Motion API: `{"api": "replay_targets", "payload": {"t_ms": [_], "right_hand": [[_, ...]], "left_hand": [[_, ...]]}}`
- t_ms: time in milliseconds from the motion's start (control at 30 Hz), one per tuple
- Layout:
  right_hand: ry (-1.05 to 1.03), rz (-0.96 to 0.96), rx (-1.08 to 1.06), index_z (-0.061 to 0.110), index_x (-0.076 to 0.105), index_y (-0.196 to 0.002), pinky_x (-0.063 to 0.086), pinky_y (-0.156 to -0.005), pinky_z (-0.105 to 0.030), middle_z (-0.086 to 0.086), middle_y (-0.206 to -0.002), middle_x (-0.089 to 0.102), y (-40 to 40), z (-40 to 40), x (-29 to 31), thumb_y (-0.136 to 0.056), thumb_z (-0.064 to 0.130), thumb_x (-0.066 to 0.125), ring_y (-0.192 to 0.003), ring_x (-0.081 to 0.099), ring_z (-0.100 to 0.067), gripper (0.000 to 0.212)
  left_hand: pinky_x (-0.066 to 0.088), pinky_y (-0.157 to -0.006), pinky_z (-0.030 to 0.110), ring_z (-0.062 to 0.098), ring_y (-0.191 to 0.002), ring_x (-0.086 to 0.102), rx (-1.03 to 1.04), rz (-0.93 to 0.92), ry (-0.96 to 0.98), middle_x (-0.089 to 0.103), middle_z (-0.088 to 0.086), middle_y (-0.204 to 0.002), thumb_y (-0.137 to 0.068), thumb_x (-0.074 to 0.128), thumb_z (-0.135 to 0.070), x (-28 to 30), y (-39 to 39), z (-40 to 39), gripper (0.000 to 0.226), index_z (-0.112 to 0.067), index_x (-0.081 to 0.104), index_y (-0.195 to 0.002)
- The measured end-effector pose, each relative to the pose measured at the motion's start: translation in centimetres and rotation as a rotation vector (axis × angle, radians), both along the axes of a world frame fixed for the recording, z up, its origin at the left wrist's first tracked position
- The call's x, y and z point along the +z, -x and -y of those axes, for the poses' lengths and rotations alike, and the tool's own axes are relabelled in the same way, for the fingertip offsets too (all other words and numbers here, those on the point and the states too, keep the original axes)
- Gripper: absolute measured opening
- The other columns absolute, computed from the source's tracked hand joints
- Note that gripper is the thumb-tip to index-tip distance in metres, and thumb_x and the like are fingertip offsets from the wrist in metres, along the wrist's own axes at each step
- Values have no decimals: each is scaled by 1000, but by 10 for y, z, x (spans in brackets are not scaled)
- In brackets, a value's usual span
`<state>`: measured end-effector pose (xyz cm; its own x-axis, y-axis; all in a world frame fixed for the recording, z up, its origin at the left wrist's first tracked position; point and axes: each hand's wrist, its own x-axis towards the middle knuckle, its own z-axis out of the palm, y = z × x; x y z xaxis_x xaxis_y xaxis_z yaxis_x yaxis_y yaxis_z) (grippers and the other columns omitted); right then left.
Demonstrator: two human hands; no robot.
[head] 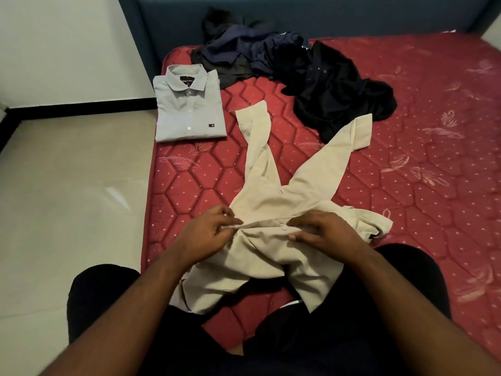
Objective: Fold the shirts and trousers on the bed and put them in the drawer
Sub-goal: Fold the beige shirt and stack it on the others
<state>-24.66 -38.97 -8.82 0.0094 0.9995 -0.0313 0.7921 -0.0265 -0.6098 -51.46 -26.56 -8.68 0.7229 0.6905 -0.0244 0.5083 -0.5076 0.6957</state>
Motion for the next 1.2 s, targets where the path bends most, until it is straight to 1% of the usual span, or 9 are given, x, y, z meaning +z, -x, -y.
{"api": "replay_targets", "payload": {"t_ms": [100,233,333,467,600,733,867,1067,1200], "right_hand": [[-15,158,45,31,73,-105,52,-70,-38,8,-91,66,7,1,-6,-83,63,43,-85,63,-14,49],[-230,239,63,18,74,-96,52,-65,-33,0,-92,65,12,-1,-8,-80,35,63,-77,62,-24,26],[-274,251,13,19,71,-108,50,-56,-30,0,-88,66,18,2,-6,-84,32,55,-73,62,-21,31],[-256,309,-52,26,74,-94,45,-40,-31,3,-79,60,19,7,-10,-83,37,43,-58,63,-25,34],[-304,293,-113,27,73,-86,43,-43,-26,6,-77,62,14,10,-6,-81,39,50,-60,64,-21,27],[-418,37,-160,16,75,-87,54,-61,-34,3,-81,71,6,14,-2,-81,19,66,-74,68,-18,12],[-448,-58,-177,10,74,-78,56,-63,-38,0,-78,72,7,15,-3,-71,3,70,-72,69,-18,11],[-411,-175,-199,11,74,-72,55,-65,-37,3,-77,72,9,14,-9,-67,-1,71,-73,68,-11,13],[-416,-183,-153,12,72,-70,54,-61,-41,1,-75,69,12,14,-8,-73,14,66,-71,67,-17,6]], "left_hand": [[41,-80,11,0,-86,59,86,87,2,64,-5,-109,-89,58,-35,18,-33,5,34,-16,72,-113],[46,-84,27,15,-97,63,86,-213,44,69,-1,-111,-86,67,-39,10,-76,8,40,-20,67,-121],[50,-79,31,17,-92,64,88,-252,81,70,-4,-95,-78,73,-34,1,-90,7,24,-22,73,-99],[42,-60,25,9,-67,56,108,-148,180,61,-11,-70,-71,80,-27,-1,-101,12,14,-22,70,-78],[37,-54,22,3,-52,47,111,62,358,57,-9,-57,-76,76,-11,-1,-103,20,4,-12,72,-75],[48,-67,22,11,-72,60,142,331,718,70,5,-77,-84,71,-5,0,-99,29,3,-5,74,-84],[51,-71,18,9,-74,64,193,465,902,71,4,-80,-87,66,1,0,-101,39,11,-8,71,-83],[49,-72,18,9,-75,61,211,515,899,68,3,-81,-93,60,-3,-4,-100,48,9,-6,67,-88],[50,-76,24,12,-78,62,269,518,838,71,6,-83,-91,64,-5,-7,-100,54,7,-6,71,-88]]}}
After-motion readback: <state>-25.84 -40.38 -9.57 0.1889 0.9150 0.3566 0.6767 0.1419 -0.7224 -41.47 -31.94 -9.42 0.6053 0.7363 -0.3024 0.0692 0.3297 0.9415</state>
